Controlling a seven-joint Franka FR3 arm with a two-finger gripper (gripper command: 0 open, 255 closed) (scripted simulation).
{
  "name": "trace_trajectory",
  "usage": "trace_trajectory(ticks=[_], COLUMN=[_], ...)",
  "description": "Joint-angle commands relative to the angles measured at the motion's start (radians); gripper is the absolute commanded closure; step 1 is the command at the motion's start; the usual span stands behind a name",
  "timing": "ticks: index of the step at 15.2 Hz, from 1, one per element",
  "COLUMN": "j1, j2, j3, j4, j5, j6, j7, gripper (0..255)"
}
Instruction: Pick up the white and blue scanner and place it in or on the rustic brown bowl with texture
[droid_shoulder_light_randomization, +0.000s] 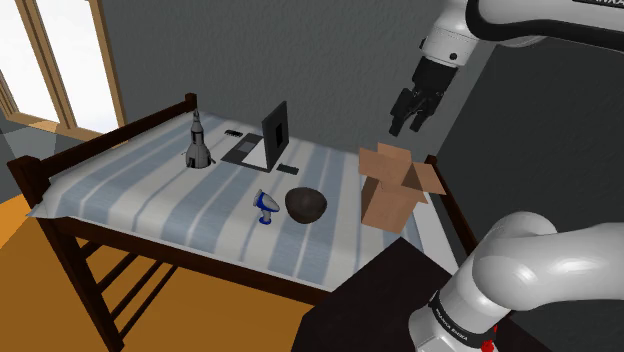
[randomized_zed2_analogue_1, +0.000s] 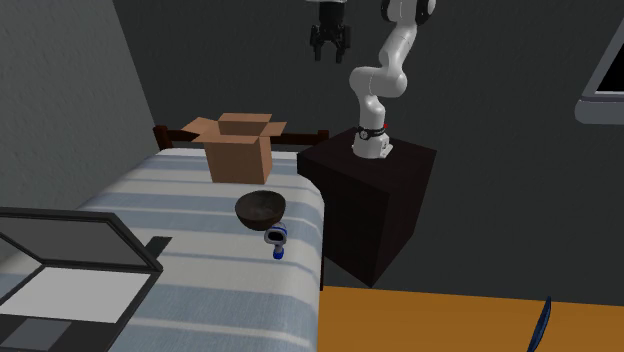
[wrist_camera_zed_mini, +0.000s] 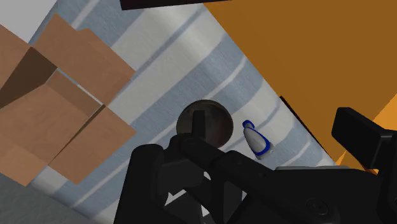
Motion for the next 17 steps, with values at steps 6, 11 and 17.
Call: trace_trajectory(ticks=[6,11,17], j1=[0.023,0.052,0.100], j2=[0.094,0.228,0.434], j3=[-0.040,-0.080,-0.127], j4=[-0.084,-0.130,-0.131], j5=[0.005,0.022,0.072], j6=[0.192,0.384,0.601], j7=[-0.069,-0.146,-0.256], gripper=[0,0,0])
